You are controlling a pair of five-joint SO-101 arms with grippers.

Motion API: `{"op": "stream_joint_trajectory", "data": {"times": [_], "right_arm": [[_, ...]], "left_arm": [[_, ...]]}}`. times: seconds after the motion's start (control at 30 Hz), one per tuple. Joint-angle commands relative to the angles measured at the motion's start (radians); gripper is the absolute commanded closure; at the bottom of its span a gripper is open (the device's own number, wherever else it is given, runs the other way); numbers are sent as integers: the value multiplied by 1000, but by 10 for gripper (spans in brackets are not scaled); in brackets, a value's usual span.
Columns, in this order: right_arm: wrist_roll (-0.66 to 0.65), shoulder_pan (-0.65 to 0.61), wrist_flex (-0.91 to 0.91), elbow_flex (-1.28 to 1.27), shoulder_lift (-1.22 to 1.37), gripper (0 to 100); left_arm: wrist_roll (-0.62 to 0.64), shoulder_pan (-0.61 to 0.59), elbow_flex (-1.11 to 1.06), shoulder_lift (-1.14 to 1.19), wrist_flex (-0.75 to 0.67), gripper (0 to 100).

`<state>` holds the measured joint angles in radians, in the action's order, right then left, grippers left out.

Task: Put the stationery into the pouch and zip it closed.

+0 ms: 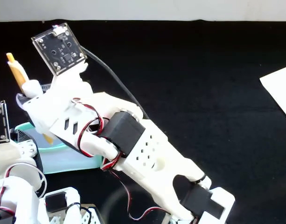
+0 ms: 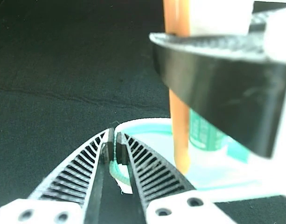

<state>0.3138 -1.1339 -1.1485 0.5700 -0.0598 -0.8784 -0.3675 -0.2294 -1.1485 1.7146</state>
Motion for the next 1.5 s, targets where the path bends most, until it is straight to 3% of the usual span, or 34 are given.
{"op": "stream_joint_trajectory", "data": {"times": [0.0,0.33,0.57,0.63,0.83,1.07,1.2,1.33,1.47], "right_arm": [[17,-7,-30,36,-1,991],[66,-10,84,-223,-8,991],[60,-10,111,-272,-8,988],[60,-10,102,-272,-8,960],[60,-48,25,-263,-25,747],[58,-38,-4,-265,-174,733],[66,53,-16,-263,-248,733],[55,252,2,-262,-325,733],[-104,509,41,-263,-392,734]], "left_arm": [[14,12,-21,1,31,994],[14,12,-16,1,31,994],[14,12,-18,1,31,994],[12,12,-21,1,29,994],[11,12,-22,1,29,994],[12,12,-22,1,29,994],[12,12,-24,1,29,994],[12,12,-24,1,29,994],[12,12,-24,1,29,994]]}}
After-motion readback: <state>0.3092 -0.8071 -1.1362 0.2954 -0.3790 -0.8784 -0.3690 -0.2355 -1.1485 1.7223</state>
